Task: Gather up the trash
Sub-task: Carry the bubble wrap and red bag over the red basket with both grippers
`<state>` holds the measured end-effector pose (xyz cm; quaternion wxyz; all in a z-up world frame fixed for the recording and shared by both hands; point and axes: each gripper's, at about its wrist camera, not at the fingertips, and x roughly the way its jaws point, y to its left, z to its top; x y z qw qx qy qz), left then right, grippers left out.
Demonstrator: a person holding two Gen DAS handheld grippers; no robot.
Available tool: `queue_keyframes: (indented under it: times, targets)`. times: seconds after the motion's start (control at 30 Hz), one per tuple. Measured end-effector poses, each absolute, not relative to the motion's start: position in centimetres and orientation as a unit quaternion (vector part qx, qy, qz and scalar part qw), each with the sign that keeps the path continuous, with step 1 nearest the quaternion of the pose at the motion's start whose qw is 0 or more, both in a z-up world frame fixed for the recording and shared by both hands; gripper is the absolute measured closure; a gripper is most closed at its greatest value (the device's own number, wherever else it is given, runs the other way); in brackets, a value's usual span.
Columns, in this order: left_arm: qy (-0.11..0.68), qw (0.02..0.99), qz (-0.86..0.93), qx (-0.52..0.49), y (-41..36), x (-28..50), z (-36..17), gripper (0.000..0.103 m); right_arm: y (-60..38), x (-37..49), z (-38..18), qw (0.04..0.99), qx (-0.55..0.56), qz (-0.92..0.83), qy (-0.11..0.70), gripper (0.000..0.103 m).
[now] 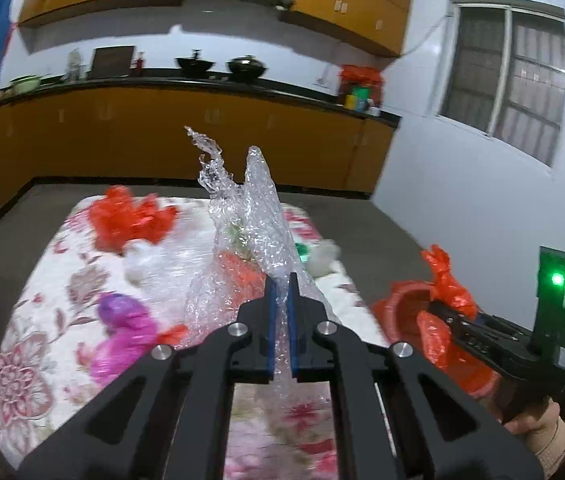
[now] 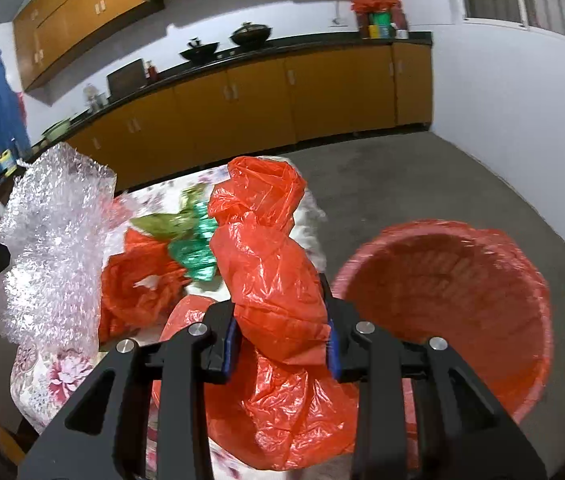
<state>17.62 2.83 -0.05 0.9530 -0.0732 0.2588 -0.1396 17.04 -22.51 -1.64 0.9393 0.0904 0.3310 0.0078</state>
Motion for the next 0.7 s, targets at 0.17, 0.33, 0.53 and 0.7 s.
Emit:
queue_keyframes:
  times: [0.17,0.33,0.53,0.7]
  targets:
    - [0.26,0.945,-0.185,-0.067,-1.4,17.6,0.1,0.096,-25.7,15.8,-1.4,0.94,0.097,-0.028,0.326,0.069]
    - [0.268,0.935,-0.227,-0.055,-6.0,18.0,-0.5,0.096,-28.9,14.6,-1.3,0.938,0.108,-0.062,0.323,0.069]
    - [0.279,0.922,-0.264,-0.043,-10.6,18.7,-1.7,0.096,-32.1,13.4,-1.4,0.934,0.12,-0.095,0.323,0.069]
    - [0.29,0.913,-0.284,-0.032,-14.1,19.1,-2.7,0.096,-33.8,13.2,-1.7,0.931,0.131,-0.107,0.323,0.069]
